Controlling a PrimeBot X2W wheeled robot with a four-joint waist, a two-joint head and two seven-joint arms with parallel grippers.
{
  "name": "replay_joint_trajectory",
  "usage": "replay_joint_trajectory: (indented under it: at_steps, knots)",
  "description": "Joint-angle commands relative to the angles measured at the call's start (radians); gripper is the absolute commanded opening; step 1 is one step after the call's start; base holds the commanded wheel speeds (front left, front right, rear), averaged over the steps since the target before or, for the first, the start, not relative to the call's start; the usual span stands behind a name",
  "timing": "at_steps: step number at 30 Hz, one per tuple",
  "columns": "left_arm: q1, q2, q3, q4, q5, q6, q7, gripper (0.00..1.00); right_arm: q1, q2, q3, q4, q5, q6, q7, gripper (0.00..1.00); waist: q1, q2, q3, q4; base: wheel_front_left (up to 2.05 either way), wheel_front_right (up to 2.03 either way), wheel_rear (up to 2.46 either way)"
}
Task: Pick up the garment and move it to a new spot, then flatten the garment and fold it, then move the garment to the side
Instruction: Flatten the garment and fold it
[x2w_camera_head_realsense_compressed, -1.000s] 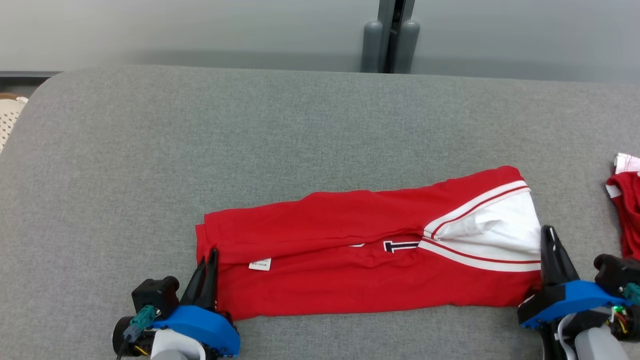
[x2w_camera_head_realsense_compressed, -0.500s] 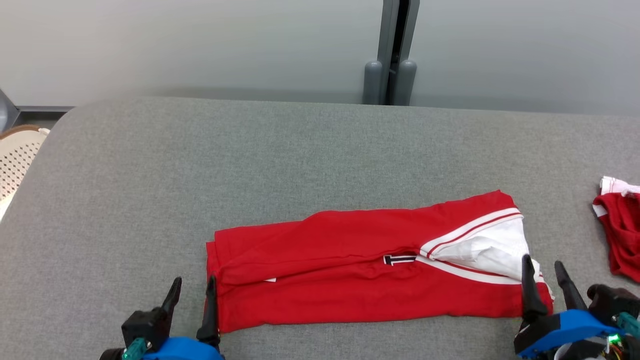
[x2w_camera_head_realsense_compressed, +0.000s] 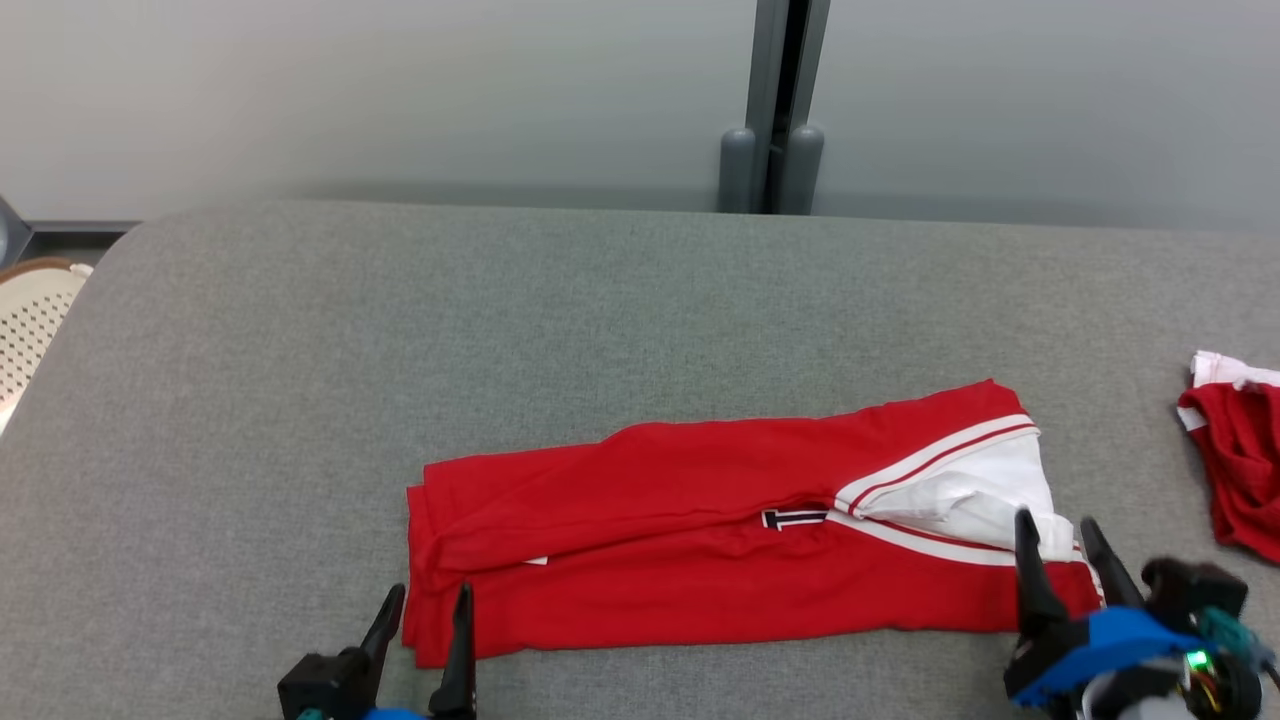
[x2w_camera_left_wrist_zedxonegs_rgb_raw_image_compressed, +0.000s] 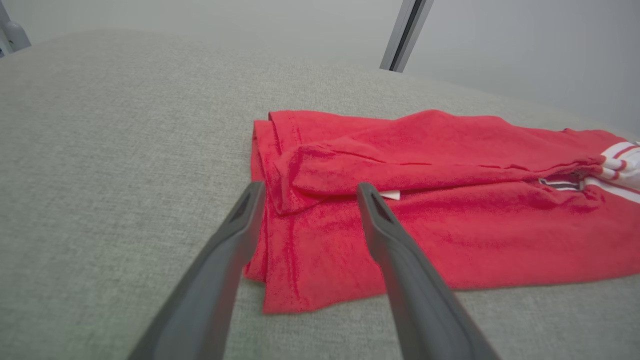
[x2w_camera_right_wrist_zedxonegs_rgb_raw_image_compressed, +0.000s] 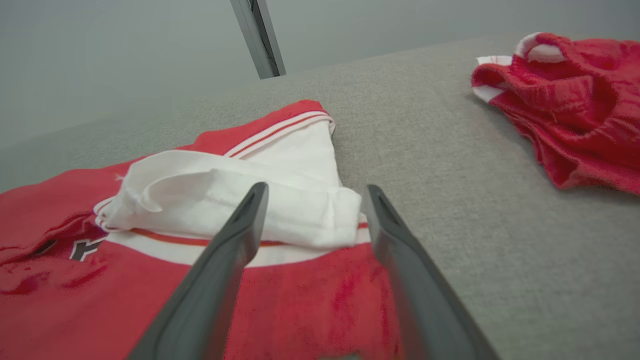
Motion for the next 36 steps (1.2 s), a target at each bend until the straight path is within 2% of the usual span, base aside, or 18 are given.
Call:
replay_joint_trajectory:
  at_steps: [1, 8, 10, 11, 15, 21, 22, 23, 29, 33, 36]
  knots:
    - [-0.031, 0.000, -0.008, -0.006, 0.000, 0.003, -0.004, 1.00, -0.050, 0.001, 0.001, 0.023, -0.021, 0.000, -0.003, 1.00, 0.0000, -0.0001, 0.018, 0.009, 0.00, 0.00, 0.00]
    - [-0.079, 0.000, -0.031, 0.018, -0.010, -0.001, -0.004, 1.00, -0.207, -0.018, -0.058, 0.208, -0.141, 0.000, 0.034, 1.00, 0.0000, -0.0001, 0.062, 0.044, 0.00, 0.00, 0.00]
    - [-0.082, 0.000, -0.033, 0.022, -0.014, -0.001, -0.004, 1.00, -0.213, -0.020, -0.069, 0.244, -0.171, 0.000, 0.045, 1.00, 0.0000, -0.0001, 0.065, 0.049, 0.00, 0.00, 0.00]
    - [-0.084, 0.000, -0.036, 0.028, -0.015, -0.001, -0.004, 1.00, -0.222, -0.016, -0.110, 0.309, -0.195, 0.000, 0.068, 1.00, 0.0000, -0.0001, 0.071, 0.058, 0.00, 0.00, 0.00]
    - [-0.082, 0.000, -0.025, 0.030, -0.015, -0.002, -0.004, 1.00, -0.205, -0.006, -0.169, 0.416, -0.240, -0.001, 0.072, 1.00, 0.0000, -0.0001, 0.079, 0.063, 0.00, 0.00, 0.00]
    - [-0.082, -0.001, -0.008, 0.032, -0.005, -0.003, -0.004, 1.00, -0.212, -0.009, -0.246, 0.488, -0.297, -0.007, 0.053, 1.00, 0.0000, -0.0001, 0.084, 0.045, 0.00, 0.00, 0.00]
    - [-0.087, 0.000, -0.009, 0.033, -0.005, -0.003, -0.004, 1.00, -0.223, -0.007, -0.239, 0.501, -0.304, -0.007, 0.050, 0.42, 0.0000, -0.0001, 0.084, 0.041, 0.00, 0.00, 0.00]
    - [-0.092, 0.000, -0.009, 0.034, -0.004, -0.003, -0.004, 1.00, -0.235, -0.004, -0.226, 0.512, -0.304, -0.007, 0.047, 0.00, 0.0000, -0.0001, 0.084, 0.038, 0.00, 0.00, 0.00]
    - [-0.098, 0.000, -0.014, 0.034, -0.012, -0.003, -0.004, 1.00, -0.269, 0.003, -0.219, 0.505, -0.293, -0.004, 0.017, 0.00, 0.0000, -0.0001, 0.073, 0.019, 0.00, 0.00, 0.00]
    - [-0.079, -0.001, -0.009, 0.033, -0.008, -0.003, -0.004, 1.00, -0.255, -0.033, -0.290, 0.400, -0.266, -0.005, 0.001, 0.00, 0.0000, -0.0001, 0.054, -0.012, 0.00, 0.00, 0.00]
    - [-0.068, 0.000, -0.003, 0.037, -0.008, -0.003, -0.004, 1.00, -0.218, -0.030, -0.326, 0.297, -0.259, -0.001, -0.002, 0.00, 0.0000, -0.0001, 0.040, -0.042, 0.00, 0.00, 0.00]
